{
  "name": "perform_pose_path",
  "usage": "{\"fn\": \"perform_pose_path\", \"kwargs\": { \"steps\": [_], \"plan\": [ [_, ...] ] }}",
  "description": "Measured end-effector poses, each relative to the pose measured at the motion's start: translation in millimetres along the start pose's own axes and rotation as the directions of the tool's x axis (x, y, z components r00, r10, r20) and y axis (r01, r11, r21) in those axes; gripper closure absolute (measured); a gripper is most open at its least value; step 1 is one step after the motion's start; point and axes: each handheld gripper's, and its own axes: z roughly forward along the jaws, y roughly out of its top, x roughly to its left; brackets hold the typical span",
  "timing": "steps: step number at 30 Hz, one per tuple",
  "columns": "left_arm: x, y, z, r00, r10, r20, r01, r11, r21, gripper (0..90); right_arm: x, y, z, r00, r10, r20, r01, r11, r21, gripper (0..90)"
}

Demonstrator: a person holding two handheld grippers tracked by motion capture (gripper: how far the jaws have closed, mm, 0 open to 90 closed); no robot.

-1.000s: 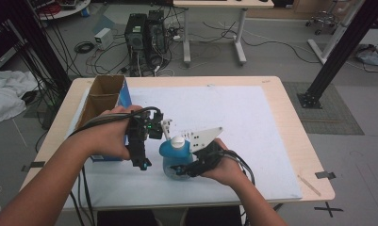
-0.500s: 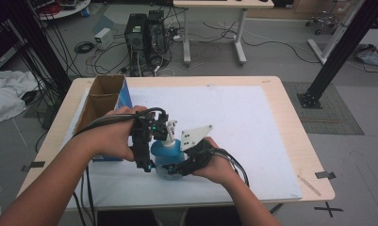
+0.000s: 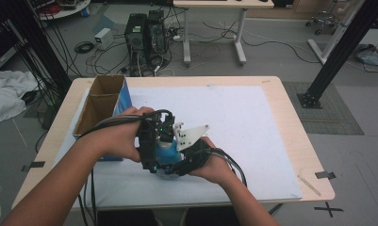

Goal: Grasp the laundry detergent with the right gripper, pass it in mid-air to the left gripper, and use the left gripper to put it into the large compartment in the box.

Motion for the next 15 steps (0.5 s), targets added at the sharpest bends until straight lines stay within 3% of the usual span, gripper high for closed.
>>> {"fn": "perform_pose_path", "kwargs": {
  "steps": [5,12,15],
  "plan": [
    [-0.2,4.1,1.7,0.9998,0.017,0.014,-0.017,0.9998,-0.006,7.4,0.6,0.5,-0.1,1.0,0.001,-0.001,-0.001,1.0,0.002,46.8],
    [0.2,6.4,3.9,0.9998,0.022,-0.001,-0.022,0.9998,0.002,7.4,2.1,0.9,-0.1,0.9997,0.026,-0.006,-0.026,1.0,-0.005,46.8],
    [0.5,6.9,4.3,0.9998,0.021,-0.006,-0.021,0.9998,0.002,7.6,0.5,0.5,-0.3,1.0,0.008,0.001,-0.008,1.0,0.0,46.8]
  ]
}}
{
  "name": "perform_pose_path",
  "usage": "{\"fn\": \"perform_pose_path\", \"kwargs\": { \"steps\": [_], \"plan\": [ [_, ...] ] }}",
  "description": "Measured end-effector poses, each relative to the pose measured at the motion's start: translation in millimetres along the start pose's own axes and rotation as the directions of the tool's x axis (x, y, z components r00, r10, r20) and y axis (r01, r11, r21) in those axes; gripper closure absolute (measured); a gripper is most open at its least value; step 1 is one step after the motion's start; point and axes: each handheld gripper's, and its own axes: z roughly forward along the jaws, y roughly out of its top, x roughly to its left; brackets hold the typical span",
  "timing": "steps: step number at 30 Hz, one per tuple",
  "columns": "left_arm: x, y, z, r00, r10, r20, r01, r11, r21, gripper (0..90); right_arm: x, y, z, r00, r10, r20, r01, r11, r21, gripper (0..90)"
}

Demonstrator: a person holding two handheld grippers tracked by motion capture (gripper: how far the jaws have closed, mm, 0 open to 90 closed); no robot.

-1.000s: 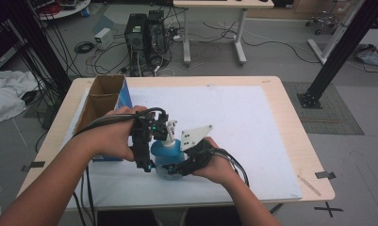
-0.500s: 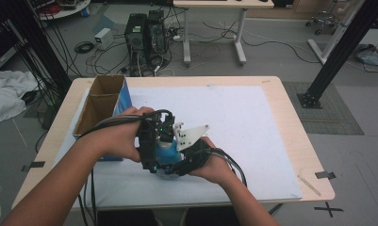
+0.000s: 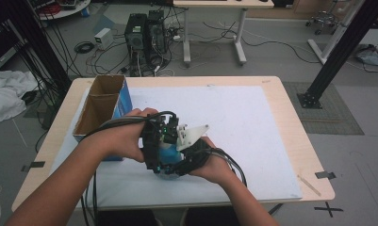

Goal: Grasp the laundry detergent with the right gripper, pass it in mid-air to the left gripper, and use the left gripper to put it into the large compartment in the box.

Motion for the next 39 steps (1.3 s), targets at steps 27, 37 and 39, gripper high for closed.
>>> {"fn": "perform_pose_path", "kwargs": {
  "steps": [27,37,39],
  "plan": [
    [0.5,4.0,1.5,0.9997,0.02,-0.015,-0.019,0.9997,0.013,21.6,-1.0,0.3,-0.6,0.9999,-0.008,0.006,0.008,1.0,-0.007,46.9],
    [0.0,4.2,3.1,0.9998,0.016,-0.009,-0.016,0.9998,0.012,26.3,-0.8,0.4,-0.5,0.9999,-0.006,0.008,0.006,1.0,-0.006,46.9],
    [0.0,4.3,3.1,0.9999,0.016,-0.006,-0.016,0.9998,0.012,26.7,0.8,0.9,0.2,0.9999,0.01,0.003,-0.01,1.0,-0.012,46.9]
  ]
}}
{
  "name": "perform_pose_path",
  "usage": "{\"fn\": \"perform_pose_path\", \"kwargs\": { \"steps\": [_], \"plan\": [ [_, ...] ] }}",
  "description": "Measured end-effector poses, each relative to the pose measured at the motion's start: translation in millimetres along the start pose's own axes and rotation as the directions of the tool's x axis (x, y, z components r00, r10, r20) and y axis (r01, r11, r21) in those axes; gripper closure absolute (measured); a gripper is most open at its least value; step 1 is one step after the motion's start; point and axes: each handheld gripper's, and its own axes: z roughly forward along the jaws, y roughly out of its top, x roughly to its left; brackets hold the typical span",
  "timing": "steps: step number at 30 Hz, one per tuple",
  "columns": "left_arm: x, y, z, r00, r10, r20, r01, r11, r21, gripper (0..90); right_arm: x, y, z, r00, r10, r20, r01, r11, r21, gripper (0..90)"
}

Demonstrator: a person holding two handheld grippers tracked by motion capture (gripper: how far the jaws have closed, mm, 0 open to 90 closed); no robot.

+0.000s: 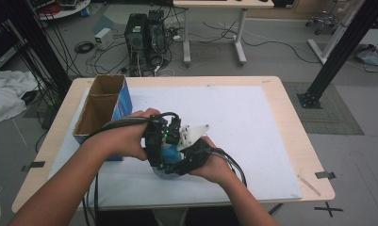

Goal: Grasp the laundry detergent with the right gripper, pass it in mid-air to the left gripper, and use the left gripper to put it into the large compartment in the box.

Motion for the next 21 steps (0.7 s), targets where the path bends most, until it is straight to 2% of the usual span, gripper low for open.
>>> {"fn": "perform_pose_path", "kwargs": {
  "steps": [2,7,10,12,13,21],
  "plan": [
    [-0.1,0.3,-0.1,1.0,-0.001,0.002,0.001,1.0,0.002,28.4,-1.3,-0.3,0.2,0.9998,-0.021,0.005,0.021,1.0,0.007,46.9],
    [-0.2,0.7,-0.3,1.0,0.001,0.009,-0.001,1.0,0.001,31.8,-1.1,-0.1,0.3,0.9998,-0.018,0.002,0.018,1.0,0.006,46.9],
    [-0.3,0.9,-0.3,0.9998,0.002,0.019,-0.002,1.0,0.0,34.1,0.4,0.1,0.6,1.0,0.002,-0.004,-0.002,1.0,0.003,46.9],
    [-0.2,1.3,0.5,0.9998,0.0,0.019,0.0,1.0,0.005,34.6,0.2,0.0,0.9,1.0,0.001,-0.006,-0.001,1.0,0.003,46.9],
    [-0.1,1.5,0.6,0.9999,0.001,0.017,-0.001,1.0,0.008,34.7,-0.9,-0.4,0.8,0.9997,-0.023,0.004,0.023,1.0,0.009,46.9],
    [-0.4,1.5,0.7,0.9995,-0.011,0.029,0.01,0.9998,0.016,39.9,0.4,-0.1,1.5,0.9996,-0.028,0.003,0.028,1.0,0.007,46.9]
  ]
}}
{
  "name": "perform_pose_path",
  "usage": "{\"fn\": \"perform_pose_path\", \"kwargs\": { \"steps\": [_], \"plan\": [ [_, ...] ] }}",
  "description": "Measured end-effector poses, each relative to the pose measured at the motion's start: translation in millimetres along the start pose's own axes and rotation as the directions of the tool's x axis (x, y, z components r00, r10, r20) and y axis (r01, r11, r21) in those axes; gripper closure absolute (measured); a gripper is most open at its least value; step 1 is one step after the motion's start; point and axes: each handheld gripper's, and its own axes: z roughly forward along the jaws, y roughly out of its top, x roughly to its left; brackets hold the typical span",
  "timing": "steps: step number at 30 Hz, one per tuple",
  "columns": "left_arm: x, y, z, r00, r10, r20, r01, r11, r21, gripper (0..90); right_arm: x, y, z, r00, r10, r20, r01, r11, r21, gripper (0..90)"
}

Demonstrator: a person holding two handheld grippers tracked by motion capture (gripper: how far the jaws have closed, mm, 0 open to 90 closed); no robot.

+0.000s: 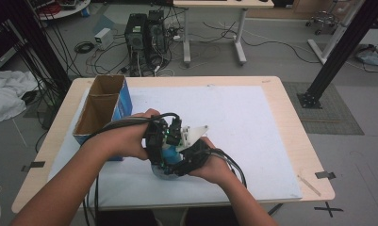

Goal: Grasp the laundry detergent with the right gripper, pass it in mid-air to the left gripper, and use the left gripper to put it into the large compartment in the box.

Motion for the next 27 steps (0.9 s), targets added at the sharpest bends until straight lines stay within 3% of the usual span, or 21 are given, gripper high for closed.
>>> {"fn": "perform_pose_path", "kwargs": {
  "steps": [1,4,6,14,15,18,21,22,24,27],
  "plan": [
    [0.2,0.2,-0.1,1.0,0.001,0.002,-0.001,1.0,0.004,40.0,1.7,0.5,0.5,0.9998,0.02,-0.008,-0.02,1.0,-0.005,46.9],
    [-0.9,0.7,-0.8,1.0,0.0,0.004,-0.001,0.9999,0.015,40.4,0.9,0.6,0.5,1.0,0.002,-0.006,-0.002,1.0,0.0,47.0],
    [-2.1,1.0,-1.7,1.0,-0.006,0.007,0.006,0.9999,0.013,40.7,2.9,1.2,0.7,0.9997,0.021,-0.014,-0.021,1.0,-0.013,46.9],
    [-3.2,4.8,-4.1,1.0,-0.006,0.007,0.006,1.0,0.007,41.4,2.8,2.5,-3.6,0.9998,0.002,-0.017,-0.002,1.0,0.001,45.7],
    [-3.5,5.6,-4.8,0.9999,-0.009,0.008,0.009,1.0,0.004,41.4,4.3,3.3,-4.5,0.9993,0.024,-0.027,-0.024,1.0,0.0,45.2],
    [-3.3,6.8,-7.3,1.0,-0.004,0.0,0.004,1.0,0.007,41.4,4.4,3.7,-8.4,0.9994,0.019,-0.031,-0.019,1.0,-0.009,43.3],
    [0.6,4.9,-11.1,0.9994,-0.026,-0.02,0.027,0.9995,0.017,41.3,2.5,3.6,-18.7,0.9983,0.045,-0.037,-0.047,0.998,-0.043,31.9],
    [1.9,3.6,-12.1,0.9989,-0.041,-0.023,0.041,0.999,0.016,41.3,2.8,3.1,-21.6,0.9977,0.066,-0.017,-0.067,0.997,-0.039,31.2],
    [4.6,0.8,-14.5,0.9983,-0.051,-0.03,0.051,0.9985,0.021,41.2,0.8,0.5,-27.2,0.9984,0.055,0.014,-0.055,0.998,-0.025,27.8],
    [6.7,-3.0,-18.7,0.9968,-0.073,-0.032,0.074,0.9969,0.028,41.2,-1.7,-4.4,-37.3,0.9959,0.078,0.046,-0.077,0.997,-0.017,24.3]
  ]
}}
